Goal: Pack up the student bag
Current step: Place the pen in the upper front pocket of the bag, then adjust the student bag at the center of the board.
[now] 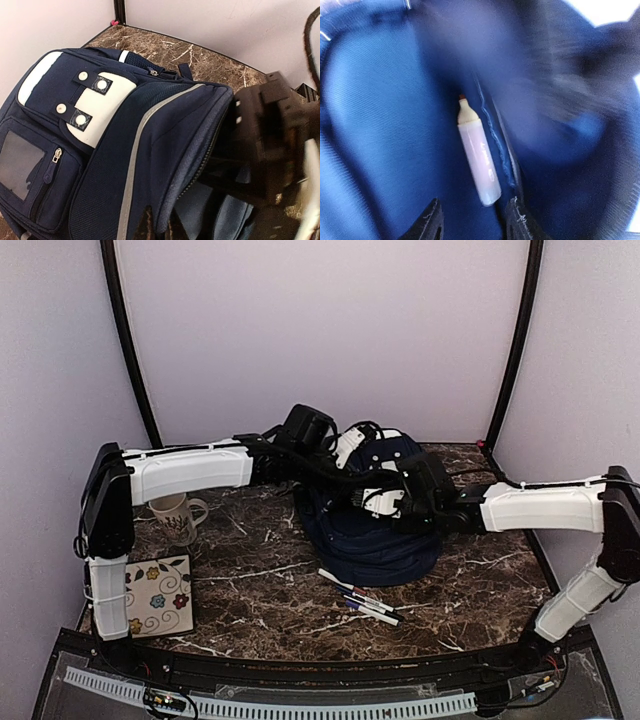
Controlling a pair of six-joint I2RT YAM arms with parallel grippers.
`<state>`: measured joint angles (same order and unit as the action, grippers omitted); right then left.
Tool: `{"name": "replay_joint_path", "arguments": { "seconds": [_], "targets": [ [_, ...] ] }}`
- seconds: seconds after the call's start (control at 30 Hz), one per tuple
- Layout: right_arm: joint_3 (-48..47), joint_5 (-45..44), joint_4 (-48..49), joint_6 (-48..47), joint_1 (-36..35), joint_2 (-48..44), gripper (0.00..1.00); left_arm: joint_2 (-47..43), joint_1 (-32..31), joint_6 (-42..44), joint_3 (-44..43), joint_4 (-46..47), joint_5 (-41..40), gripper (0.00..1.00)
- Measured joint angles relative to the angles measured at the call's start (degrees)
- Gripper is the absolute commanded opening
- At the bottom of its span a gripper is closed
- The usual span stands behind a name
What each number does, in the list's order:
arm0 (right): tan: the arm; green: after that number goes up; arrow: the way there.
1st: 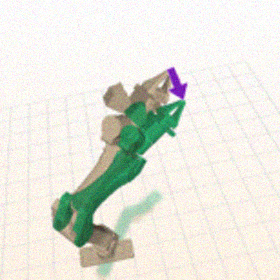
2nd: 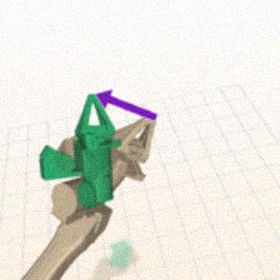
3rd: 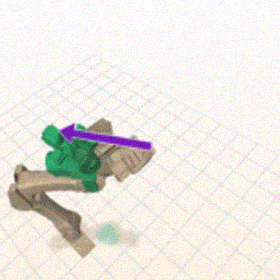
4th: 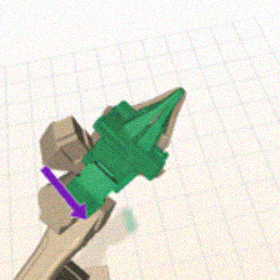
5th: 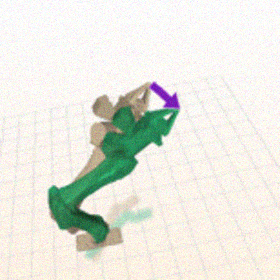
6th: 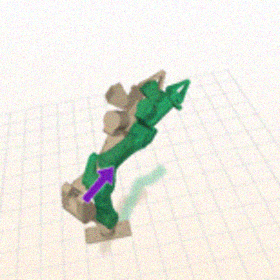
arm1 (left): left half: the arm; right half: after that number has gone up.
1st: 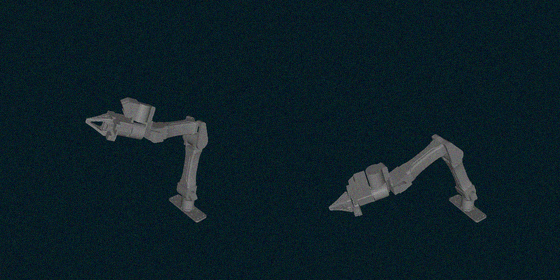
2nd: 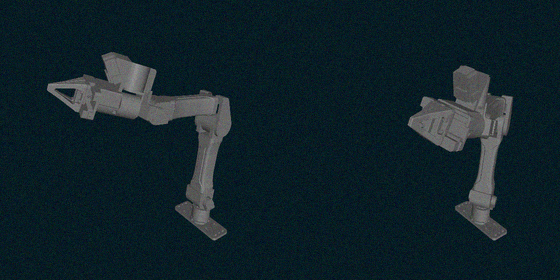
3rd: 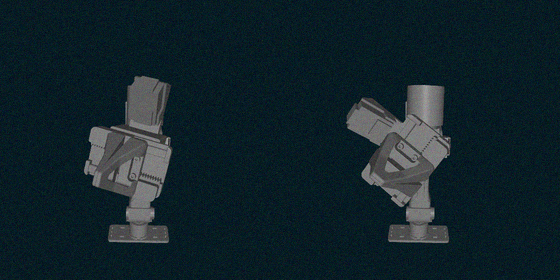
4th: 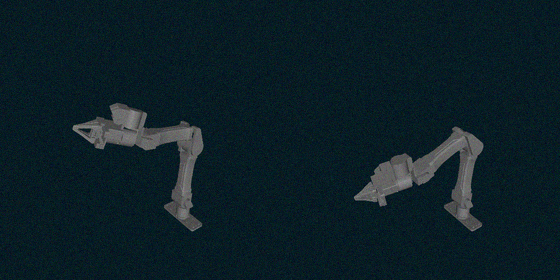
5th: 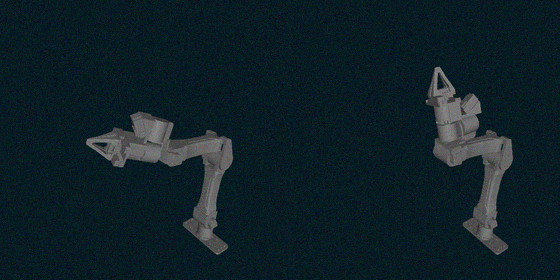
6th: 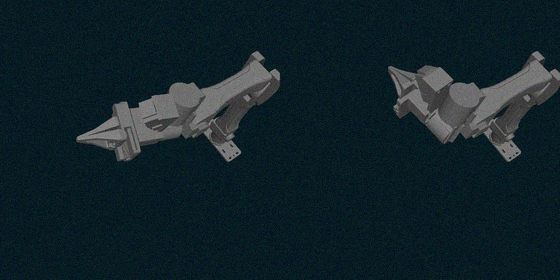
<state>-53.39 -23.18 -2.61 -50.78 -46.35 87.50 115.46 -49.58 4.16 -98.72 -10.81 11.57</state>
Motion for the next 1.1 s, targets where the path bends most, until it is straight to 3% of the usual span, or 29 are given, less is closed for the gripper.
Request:
{"name": "replay_joint_path", "arguments": {
  "seconds": [0.2,0.57,0.83,1.1],
  "targets": [
    [-2.0,16.5,-16.5,7.8,0.0,-10.8,0.41,-2.3,0.7,-0.8,6.2,4.0,1.2,0.00],
    [-10.0,39.1,-39.4,10.9,-0.8,-8.1,0.28,-6.4,1.3,-2.6,15.3,11.8,1.8,0.00],
    [-8.1,40.7,-40.0,13.1,-8.7,-0.7,0.24,-8.0,2.3,-6.2,16.7,12.9,4.7,0.00],
    [-6.2,36.5,-35.1,16.1,-14.0,3.6,0.21,-11.4,2.6,-7.5,20.0,13.6,4.7,0.00]
  ]
}}
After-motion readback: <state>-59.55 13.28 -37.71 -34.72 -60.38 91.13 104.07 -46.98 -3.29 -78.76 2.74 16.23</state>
